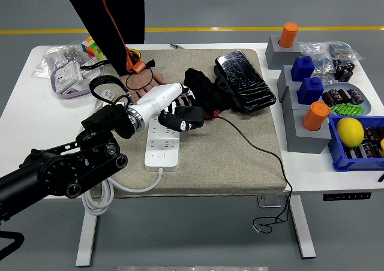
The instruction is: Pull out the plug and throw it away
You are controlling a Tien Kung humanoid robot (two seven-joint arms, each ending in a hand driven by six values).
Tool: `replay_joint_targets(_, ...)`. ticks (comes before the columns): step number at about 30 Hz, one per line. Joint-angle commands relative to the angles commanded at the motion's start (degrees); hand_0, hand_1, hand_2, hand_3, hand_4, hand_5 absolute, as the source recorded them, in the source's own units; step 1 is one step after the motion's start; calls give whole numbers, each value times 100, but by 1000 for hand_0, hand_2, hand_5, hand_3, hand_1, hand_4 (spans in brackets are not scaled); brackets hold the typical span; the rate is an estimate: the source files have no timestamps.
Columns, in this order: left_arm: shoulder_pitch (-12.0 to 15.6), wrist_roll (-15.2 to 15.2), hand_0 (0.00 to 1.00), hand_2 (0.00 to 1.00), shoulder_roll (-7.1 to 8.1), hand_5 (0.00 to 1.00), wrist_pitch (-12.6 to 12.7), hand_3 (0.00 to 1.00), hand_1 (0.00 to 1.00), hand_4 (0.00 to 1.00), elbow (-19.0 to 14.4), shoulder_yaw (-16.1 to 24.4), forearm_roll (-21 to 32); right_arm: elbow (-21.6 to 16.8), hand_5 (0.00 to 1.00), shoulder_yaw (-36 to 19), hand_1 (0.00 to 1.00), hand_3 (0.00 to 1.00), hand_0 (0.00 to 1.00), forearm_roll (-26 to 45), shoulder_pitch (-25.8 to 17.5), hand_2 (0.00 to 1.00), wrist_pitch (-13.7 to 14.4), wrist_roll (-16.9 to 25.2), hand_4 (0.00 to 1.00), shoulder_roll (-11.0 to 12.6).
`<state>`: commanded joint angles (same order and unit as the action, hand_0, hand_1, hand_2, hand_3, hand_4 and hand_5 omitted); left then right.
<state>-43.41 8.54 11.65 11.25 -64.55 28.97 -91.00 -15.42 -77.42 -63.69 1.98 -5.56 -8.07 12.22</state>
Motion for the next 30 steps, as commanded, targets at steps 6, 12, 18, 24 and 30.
replay_joint_targets(6, 28, 6, 323, 429, -172, 2, -35, 549, 371, 731, 102, -335, 430, -1, 420, 3, 670, 641, 620, 7, 7, 692, 3, 3, 970, -5)
replay_joint_targets(12, 5, -152, 365, 454, -326, 2, 155, 564, 411, 737, 312, -790, 859, 3, 419, 26, 669, 641, 620, 11, 7, 692, 0, 1, 969, 0)
replay_joint_targets(18, 8, -74, 515, 527, -328, 34, -76, 577, 544, 892, 340, -900, 1128, -1, 420, 39, 669, 641, 621, 21, 8, 692, 1, 4, 970, 1)
replay_joint_targets(24, 15, 134, 742, 778, -291, 236, -351, 841, 814, 998, 274, -789, 992, 5, 419, 43, 670, 641, 621, 15, 3, 692, -2, 2, 970, 6)
replay_joint_targets(30, 47, 69, 964, 998, -262, 543, -355, 998, 998, 998, 207, -626, 820, 1, 420, 38, 670, 641, 620, 24, 11, 692, 2, 5, 970, 1)
